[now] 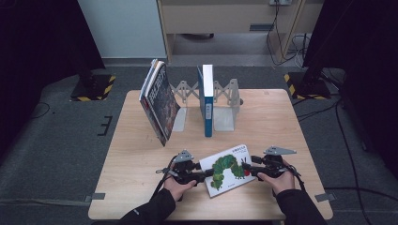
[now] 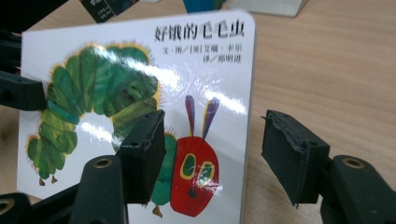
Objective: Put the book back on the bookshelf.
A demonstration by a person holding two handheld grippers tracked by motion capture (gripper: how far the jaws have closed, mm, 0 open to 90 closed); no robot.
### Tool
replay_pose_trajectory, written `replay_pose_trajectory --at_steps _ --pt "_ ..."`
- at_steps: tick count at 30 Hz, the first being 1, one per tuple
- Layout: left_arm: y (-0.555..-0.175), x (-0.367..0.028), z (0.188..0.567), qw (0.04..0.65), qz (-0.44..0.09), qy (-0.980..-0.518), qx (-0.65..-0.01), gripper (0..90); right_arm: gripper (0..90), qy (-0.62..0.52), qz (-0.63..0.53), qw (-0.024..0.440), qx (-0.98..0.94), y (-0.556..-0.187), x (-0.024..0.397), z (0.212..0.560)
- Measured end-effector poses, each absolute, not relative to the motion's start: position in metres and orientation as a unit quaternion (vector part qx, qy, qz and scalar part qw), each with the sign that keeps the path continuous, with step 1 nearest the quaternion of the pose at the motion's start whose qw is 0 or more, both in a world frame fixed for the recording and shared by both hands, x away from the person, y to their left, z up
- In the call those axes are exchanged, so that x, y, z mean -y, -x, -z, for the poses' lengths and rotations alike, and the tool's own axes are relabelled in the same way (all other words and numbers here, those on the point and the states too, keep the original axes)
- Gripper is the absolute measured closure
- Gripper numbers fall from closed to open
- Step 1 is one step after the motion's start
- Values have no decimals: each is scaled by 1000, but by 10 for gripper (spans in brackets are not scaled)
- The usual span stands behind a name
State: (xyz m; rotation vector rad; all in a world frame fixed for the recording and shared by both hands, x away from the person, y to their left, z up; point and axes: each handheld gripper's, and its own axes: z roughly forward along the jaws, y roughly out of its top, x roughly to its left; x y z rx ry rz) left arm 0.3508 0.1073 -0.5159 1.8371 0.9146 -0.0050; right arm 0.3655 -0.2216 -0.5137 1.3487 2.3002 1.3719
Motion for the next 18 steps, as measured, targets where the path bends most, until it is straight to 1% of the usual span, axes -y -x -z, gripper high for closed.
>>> replay_pose_trajectory --at_steps 3,12,18 --pt "-350 -107 514 521 2 -766 -377 509 406 -444 -458 59 -768 -366 219 516" --pt "-347 -101 515 525 9 -769 -365 513 420 -436 -462 63 -770 -367 219 514" --pt "-343 -95 515 522 13 -777 -352 536 423 -421 -468 60 -775 -367 216 512"
